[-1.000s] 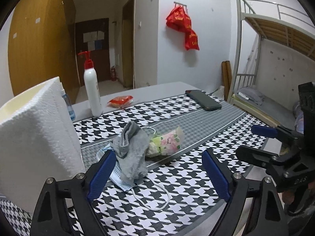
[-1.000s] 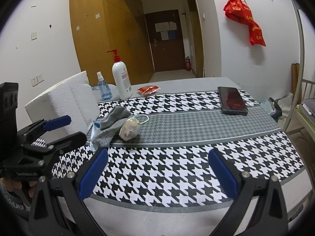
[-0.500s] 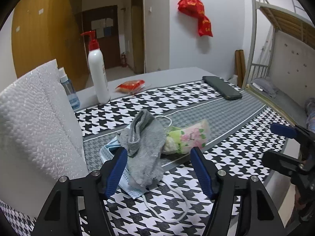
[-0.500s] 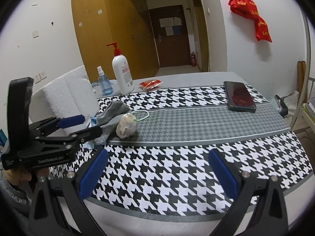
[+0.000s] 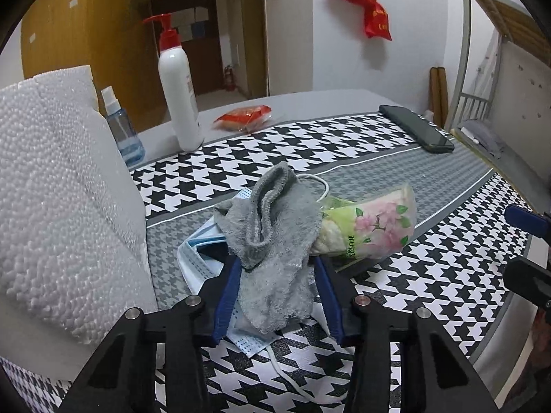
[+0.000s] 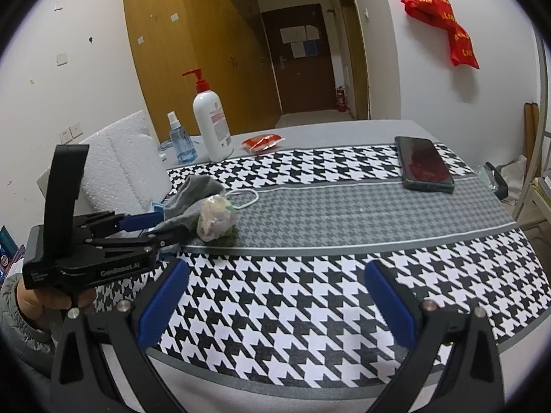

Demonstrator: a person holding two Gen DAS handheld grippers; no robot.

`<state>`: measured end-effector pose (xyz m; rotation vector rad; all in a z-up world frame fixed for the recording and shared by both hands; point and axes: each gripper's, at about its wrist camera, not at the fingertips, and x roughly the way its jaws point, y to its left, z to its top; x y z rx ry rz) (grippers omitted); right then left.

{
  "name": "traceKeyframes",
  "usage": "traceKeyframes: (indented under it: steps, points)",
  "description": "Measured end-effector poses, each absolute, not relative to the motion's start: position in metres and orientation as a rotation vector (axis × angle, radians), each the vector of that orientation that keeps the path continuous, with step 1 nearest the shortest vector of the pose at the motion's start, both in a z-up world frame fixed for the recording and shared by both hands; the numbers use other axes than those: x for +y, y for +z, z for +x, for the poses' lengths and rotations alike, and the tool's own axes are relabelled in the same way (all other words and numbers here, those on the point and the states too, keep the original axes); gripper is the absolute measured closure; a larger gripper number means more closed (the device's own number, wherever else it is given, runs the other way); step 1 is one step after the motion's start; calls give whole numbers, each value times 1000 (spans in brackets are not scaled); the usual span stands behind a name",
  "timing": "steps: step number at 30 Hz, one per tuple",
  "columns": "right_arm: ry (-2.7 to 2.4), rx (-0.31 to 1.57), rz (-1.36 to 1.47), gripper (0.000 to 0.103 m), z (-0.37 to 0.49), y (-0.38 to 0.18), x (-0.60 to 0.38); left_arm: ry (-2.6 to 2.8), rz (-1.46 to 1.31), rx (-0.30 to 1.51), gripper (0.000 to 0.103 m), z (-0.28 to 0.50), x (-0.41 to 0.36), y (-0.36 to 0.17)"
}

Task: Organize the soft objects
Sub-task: 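Close the left gripper on the grey sock and lift it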

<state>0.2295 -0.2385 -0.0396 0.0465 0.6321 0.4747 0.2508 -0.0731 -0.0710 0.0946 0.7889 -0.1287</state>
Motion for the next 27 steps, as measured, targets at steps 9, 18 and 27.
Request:
traceKeyframes:
  steps: [9, 18, 27]
  points:
    - [467, 637, 47, 1, 231, -40, -240, -168, 90, 806, 85, 251, -75, -71]
    - [447, 637, 45, 1, 227, -36, -242, -341, 102, 790, 93, 232, -99, -67]
    - [440, 640, 39, 0, 223, -34, -240, -373, 82, 736, 93, 214, -92, -51]
